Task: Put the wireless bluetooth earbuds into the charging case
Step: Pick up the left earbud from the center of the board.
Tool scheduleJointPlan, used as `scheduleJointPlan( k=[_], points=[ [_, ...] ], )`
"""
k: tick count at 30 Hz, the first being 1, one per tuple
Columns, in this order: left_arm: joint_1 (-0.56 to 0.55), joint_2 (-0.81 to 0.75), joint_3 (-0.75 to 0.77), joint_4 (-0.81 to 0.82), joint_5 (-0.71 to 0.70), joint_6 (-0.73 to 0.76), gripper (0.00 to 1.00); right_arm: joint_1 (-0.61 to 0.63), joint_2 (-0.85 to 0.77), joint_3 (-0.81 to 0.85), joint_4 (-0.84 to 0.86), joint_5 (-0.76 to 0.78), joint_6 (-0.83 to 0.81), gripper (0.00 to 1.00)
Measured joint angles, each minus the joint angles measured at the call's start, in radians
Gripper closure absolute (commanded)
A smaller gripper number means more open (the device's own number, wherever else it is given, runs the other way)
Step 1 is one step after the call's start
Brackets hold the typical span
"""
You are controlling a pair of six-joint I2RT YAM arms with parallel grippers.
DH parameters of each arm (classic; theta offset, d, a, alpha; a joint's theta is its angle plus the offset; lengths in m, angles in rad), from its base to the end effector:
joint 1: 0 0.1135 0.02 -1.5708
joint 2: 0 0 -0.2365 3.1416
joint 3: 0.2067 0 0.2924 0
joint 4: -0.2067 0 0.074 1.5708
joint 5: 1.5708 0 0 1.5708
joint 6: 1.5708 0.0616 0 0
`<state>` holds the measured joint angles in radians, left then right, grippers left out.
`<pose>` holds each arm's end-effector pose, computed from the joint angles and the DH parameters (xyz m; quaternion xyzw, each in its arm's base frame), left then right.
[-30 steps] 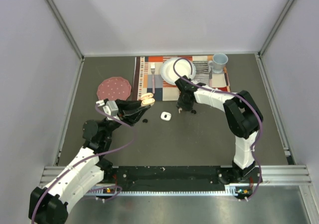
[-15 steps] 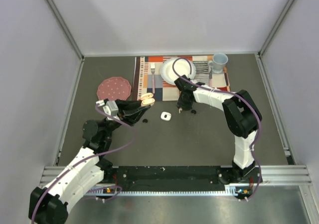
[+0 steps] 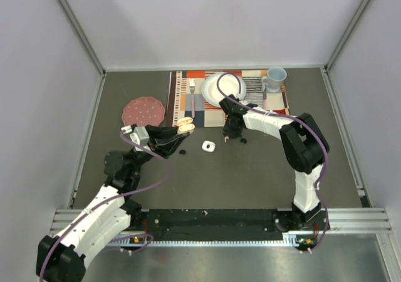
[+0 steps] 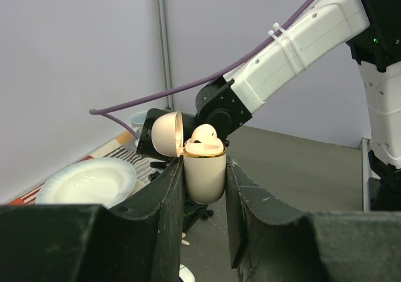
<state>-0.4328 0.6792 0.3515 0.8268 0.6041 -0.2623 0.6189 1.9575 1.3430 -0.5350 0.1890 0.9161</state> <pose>0.1993 -0.1306 0.2865 0.2964 0.4639 -0.4224 0.7201 0.3591 0.2416 0.0938 0.1637 0.9599 0.0781 0.2139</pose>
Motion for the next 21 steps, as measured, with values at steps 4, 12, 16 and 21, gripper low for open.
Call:
scheduleJointPlan(
  k=[4,12,16,21],
  points=[
    [0.000,0.000,0.000,-0.005,0.000,0.000,1.00,0.000,-0.001,0.000,0.003,-0.002,-0.009,1.00],
    [0.000,0.007,0.000,-0.013,0.000,0.000,1.00,0.023,-0.099,-0.130,0.108,0.002,-0.060,1.00],
    [0.000,0.013,0.000,-0.018,-0.001,0.000,1.00,0.056,-0.268,-0.260,0.200,0.027,-0.086,1.00],
    [0.000,0.018,0.000,-0.018,-0.006,0.000,1.00,0.076,-0.508,-0.356,0.320,0.066,-0.112,1.00]
  ],
)
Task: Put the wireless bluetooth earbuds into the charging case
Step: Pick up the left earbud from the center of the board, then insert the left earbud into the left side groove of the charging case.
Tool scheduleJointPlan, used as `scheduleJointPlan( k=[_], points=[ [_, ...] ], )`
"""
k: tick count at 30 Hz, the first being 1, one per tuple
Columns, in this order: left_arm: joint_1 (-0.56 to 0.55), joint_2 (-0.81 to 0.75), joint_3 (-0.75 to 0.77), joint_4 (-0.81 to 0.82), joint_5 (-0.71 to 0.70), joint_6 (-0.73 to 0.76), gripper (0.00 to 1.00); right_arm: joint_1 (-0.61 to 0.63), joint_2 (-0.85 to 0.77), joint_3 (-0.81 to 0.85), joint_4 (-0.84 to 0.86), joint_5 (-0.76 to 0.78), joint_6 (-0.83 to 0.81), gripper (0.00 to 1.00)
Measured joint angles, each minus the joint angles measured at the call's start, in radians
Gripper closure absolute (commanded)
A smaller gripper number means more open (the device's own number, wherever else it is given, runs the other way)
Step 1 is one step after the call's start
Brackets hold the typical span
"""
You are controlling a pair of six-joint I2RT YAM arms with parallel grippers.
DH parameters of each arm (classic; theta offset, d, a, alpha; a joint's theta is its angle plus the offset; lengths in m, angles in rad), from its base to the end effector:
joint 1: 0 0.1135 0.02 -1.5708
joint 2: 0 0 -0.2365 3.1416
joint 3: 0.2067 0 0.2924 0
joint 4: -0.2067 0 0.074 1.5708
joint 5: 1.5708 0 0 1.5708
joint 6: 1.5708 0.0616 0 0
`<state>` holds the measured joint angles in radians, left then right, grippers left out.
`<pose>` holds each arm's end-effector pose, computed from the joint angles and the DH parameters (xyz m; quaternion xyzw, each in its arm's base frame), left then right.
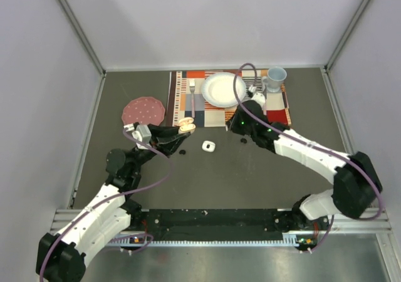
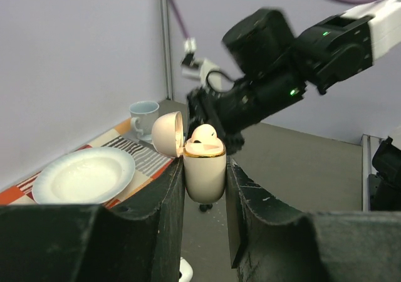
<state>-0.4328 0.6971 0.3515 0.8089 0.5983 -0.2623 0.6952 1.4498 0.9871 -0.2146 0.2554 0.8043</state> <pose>0.2033 -0.1322 0.2807 0.2925 0.4794 -0.4225 0.7114 0.3006 0.2305 0.1905 0.1037 0.8902 0.2080 0.3919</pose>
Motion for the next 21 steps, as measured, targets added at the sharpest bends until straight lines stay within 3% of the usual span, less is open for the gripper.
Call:
scheduleJointPlan(
  k=[12,21],
  points=[
    [0.000,0.054,0.000,0.012,0.001,-0.011,1.00,0.075,-0.386,-0.113,0.279,0.089,-0.097,1.00],
    [0.000,0.089,0.002,0.060,0.015,-0.031,1.00,0.082,-0.464,-0.116,0.457,0.019,-0.113,1.00]
  ],
)
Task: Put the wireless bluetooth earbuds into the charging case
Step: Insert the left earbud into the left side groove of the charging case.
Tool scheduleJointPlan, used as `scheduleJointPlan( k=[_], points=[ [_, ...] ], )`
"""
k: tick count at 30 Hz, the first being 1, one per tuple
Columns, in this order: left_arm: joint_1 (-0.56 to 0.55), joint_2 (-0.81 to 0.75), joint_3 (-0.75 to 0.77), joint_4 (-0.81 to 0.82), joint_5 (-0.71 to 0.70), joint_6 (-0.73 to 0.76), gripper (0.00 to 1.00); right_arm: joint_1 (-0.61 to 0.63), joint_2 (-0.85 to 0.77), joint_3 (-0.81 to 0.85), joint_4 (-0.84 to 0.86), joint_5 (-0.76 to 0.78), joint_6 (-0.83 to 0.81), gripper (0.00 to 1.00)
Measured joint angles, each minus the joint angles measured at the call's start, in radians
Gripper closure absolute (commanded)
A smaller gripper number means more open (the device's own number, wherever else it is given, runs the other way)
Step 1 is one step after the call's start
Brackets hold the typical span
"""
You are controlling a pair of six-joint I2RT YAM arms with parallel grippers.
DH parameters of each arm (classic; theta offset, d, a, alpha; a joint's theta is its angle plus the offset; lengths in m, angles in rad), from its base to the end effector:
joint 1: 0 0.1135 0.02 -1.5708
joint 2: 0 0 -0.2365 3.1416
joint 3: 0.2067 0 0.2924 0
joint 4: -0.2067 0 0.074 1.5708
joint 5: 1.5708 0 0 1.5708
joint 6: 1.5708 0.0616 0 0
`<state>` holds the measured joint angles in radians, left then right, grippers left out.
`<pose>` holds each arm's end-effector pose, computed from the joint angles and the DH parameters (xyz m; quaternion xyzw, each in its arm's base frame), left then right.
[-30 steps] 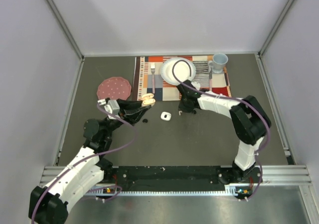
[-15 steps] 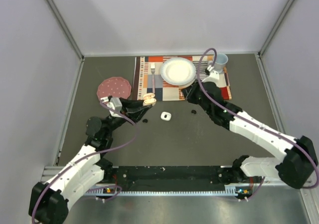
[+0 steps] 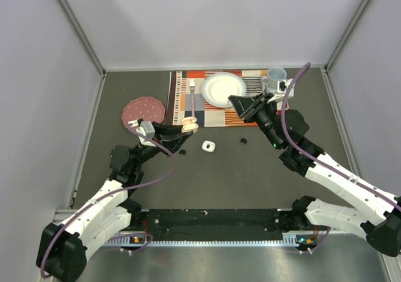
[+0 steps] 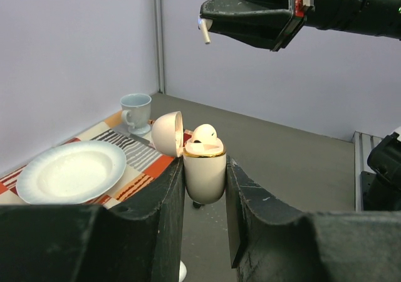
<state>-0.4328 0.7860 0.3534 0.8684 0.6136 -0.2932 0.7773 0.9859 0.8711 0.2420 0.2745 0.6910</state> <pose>0.2126 -0.1373 0.2678 0.2898 0.4934 -0.4372 0.6938 0.2347 0.2075 0.3544 0.0744 0.6583 0.4310 0.6126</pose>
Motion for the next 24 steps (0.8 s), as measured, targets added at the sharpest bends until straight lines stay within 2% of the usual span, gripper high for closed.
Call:
scheduleJointPlan(
  k=[10,18,24],
  points=[
    [0.000,0.018,0.000,0.048,0.014,-0.012,1.00,0.040,0.033,0.000,0.120,-0.143,0.046,1.00],
    [0.000,0.035,0.000,0.083,0.014,-0.019,1.00,0.143,0.125,0.032,0.137,-0.214,0.028,1.00],
    [0.000,0.042,0.000,0.097,0.014,-0.019,1.00,0.165,0.151,0.070,0.153,-0.251,0.008,1.00]
  ],
)
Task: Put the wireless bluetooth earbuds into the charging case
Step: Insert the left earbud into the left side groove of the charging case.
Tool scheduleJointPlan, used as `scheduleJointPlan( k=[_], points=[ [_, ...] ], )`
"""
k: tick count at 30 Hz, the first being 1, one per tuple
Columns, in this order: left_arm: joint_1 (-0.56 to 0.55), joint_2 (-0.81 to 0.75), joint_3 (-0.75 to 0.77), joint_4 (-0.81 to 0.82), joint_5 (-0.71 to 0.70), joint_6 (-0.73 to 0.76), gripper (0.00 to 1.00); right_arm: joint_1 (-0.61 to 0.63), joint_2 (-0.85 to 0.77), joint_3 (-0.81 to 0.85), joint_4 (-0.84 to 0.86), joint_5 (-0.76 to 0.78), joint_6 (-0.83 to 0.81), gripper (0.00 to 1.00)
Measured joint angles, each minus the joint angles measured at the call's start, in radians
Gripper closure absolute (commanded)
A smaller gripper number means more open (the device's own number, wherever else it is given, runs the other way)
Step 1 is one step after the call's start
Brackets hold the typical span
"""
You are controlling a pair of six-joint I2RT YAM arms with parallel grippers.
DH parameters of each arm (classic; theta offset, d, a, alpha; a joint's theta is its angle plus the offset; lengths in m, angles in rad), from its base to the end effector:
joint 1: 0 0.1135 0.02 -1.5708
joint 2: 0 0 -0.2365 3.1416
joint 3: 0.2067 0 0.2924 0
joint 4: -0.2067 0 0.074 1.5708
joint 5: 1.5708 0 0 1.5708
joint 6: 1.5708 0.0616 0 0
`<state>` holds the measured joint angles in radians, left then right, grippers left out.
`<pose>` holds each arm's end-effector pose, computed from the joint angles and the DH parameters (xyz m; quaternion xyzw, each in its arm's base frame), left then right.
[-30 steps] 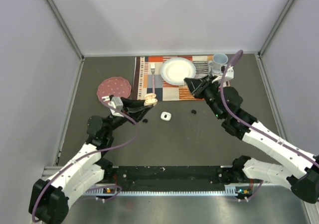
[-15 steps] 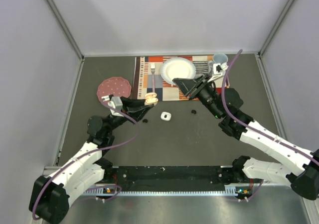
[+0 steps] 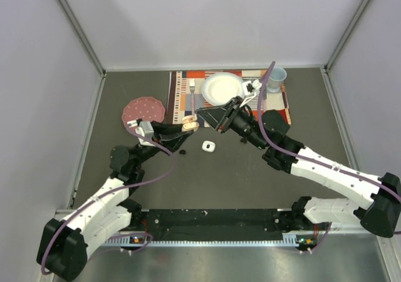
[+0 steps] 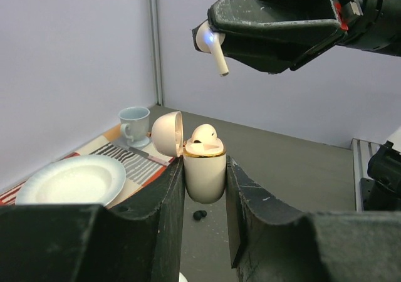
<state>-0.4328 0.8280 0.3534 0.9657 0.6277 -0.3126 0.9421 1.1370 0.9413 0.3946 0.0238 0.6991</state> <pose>0.2129 -0.1382 0.2687 0.2937 0.4721 -0.4449 0.7021 0.2046 0.2789 0.3581 -0.0676 0.6298 0.5609 0.5331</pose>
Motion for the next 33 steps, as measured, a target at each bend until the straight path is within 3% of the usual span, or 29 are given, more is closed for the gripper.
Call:
scheduleJointPlan(
  k=[14,33],
  points=[
    [0.000,0.013,0.000,0.022,-0.001,0.000,1.00,0.008,0.064,0.043,-0.024,-0.075,0.000,1.00],
    [-0.001,0.000,0.000,0.017,-0.016,0.000,1.00,0.031,0.097,0.063,-0.064,-0.054,-0.045,1.00]
  ],
)
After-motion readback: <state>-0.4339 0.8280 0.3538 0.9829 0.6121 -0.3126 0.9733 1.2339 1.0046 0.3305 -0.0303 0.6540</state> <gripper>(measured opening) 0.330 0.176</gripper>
